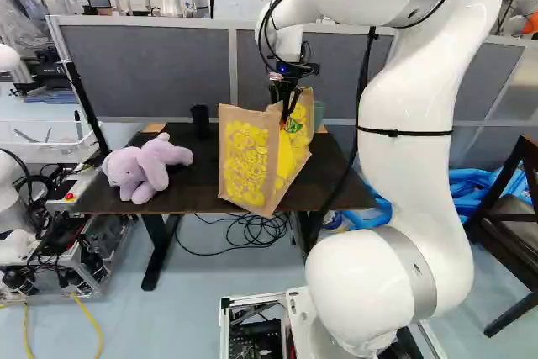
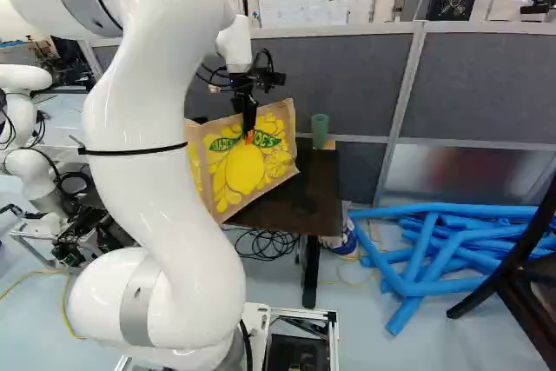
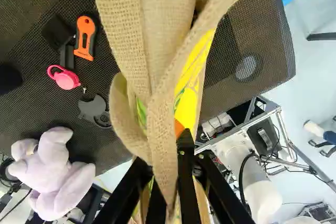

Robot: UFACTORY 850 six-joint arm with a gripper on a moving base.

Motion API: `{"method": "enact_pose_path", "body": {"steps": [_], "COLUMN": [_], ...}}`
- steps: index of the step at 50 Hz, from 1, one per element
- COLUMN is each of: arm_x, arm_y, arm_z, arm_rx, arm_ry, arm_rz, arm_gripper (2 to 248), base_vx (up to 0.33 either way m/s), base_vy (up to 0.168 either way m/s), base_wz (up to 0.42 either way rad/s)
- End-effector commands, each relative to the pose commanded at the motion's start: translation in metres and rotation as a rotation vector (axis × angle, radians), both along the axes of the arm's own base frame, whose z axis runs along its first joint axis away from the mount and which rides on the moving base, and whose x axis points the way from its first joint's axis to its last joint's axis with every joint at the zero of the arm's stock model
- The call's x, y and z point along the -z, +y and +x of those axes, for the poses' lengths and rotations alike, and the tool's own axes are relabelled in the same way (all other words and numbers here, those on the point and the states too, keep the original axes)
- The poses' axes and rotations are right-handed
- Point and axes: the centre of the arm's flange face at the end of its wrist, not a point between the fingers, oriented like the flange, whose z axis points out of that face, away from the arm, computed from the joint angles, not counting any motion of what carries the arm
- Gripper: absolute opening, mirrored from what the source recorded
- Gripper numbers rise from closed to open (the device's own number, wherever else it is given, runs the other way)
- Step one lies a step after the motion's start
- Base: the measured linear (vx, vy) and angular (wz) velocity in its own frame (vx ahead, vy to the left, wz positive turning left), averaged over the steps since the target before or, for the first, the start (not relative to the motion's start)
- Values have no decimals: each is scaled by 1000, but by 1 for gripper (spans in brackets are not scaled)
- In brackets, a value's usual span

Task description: Pick up the bag on the ground and place it on the table

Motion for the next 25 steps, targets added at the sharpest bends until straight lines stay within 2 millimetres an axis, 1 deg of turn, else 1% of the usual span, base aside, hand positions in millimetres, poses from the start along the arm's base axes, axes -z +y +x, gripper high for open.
{"method": "enact_pose_path", "body": {"steps": [10, 11, 15, 16, 20, 21, 25], "arm_x": [0, 0, 0, 0, 0, 0, 0], "arm_y": [0, 0, 0, 0, 0, 0, 0], "arm_z": [0, 0, 0, 0, 0, 0, 0], "arm_rx": [0, 0, 0, 0, 0, 0, 0], "arm_ry": [0, 0, 0, 0, 0, 0, 0], "arm_rz": [0, 0, 0, 0, 0, 0, 0], "arm_gripper": [22, 33, 33, 66, 66, 100, 100], "base_vx": [0, 0, 0, 0, 0, 0, 0], "base_vy": [0, 0, 0, 0, 0, 0, 0], "base_wz": [0, 0, 0, 0, 0, 0, 0]}}
